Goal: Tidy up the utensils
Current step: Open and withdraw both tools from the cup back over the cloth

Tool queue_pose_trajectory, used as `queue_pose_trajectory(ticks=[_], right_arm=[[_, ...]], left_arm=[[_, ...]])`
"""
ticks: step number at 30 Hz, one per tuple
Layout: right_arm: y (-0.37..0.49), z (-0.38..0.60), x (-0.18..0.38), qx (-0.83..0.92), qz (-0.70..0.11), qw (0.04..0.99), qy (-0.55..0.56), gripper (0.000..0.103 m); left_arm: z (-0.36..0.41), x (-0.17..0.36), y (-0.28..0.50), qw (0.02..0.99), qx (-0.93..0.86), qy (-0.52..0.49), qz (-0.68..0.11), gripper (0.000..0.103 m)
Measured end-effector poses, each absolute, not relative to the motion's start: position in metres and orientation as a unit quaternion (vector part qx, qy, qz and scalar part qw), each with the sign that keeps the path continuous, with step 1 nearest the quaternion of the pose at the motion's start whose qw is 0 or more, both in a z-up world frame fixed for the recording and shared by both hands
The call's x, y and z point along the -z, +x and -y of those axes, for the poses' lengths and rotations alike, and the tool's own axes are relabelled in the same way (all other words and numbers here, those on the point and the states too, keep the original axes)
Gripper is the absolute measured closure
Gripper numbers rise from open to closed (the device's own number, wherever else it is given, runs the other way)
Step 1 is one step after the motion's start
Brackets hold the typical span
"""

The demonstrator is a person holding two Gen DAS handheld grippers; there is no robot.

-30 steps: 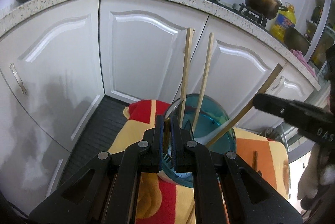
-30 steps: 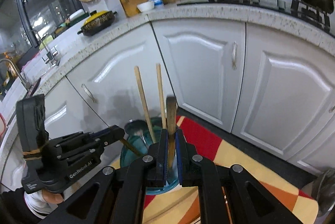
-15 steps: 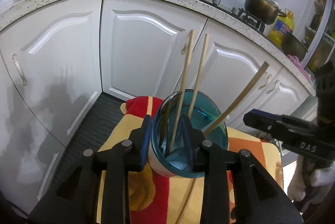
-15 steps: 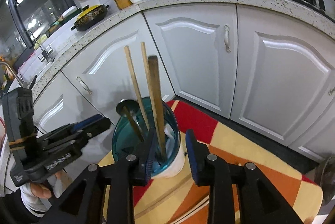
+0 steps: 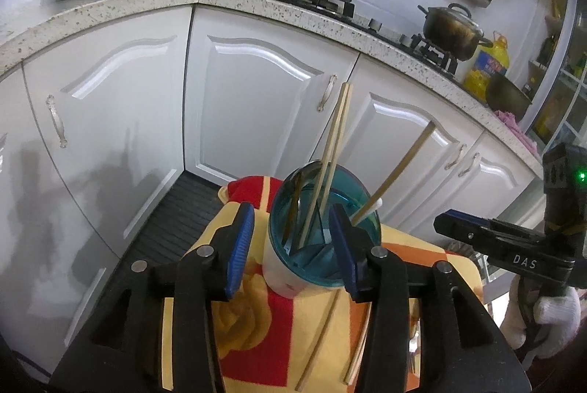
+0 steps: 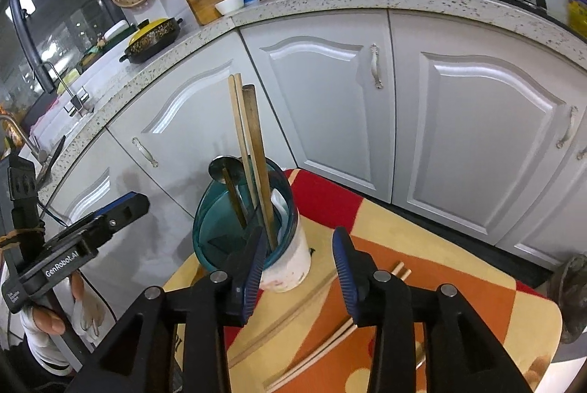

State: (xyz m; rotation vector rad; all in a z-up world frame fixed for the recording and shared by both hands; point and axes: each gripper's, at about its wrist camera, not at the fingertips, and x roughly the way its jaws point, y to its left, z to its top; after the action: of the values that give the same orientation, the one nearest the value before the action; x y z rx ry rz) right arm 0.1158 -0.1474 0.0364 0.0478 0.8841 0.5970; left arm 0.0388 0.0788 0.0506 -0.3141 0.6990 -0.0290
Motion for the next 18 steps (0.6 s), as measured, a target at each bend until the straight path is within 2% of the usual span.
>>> queue_pose_trajectory(ticks=[12, 14, 18], right_arm=[[0.086, 0.175, -0.035, -0.26, -0.42, 0.869, 0.024, 0.063], [0.082, 0.181, -0.035, -0.255, -0.419, 0.871, 0.027, 0.062], [0.073, 0.193, -0.035, -0.246, -0.418, 0.874, 0.034, 0.062]], left_arm=[[-0.063, -0.059, 0.013, 0.928, 0.035, -0.155, -0.337, 0.057], [-0.061, -0.061, 0.009, 0.928, 0.037, -0.156, -0.336, 0.052], [-0.056, -0.063, 0.004, 0.928, 0.042, -0.156, -0.336, 0.05]])
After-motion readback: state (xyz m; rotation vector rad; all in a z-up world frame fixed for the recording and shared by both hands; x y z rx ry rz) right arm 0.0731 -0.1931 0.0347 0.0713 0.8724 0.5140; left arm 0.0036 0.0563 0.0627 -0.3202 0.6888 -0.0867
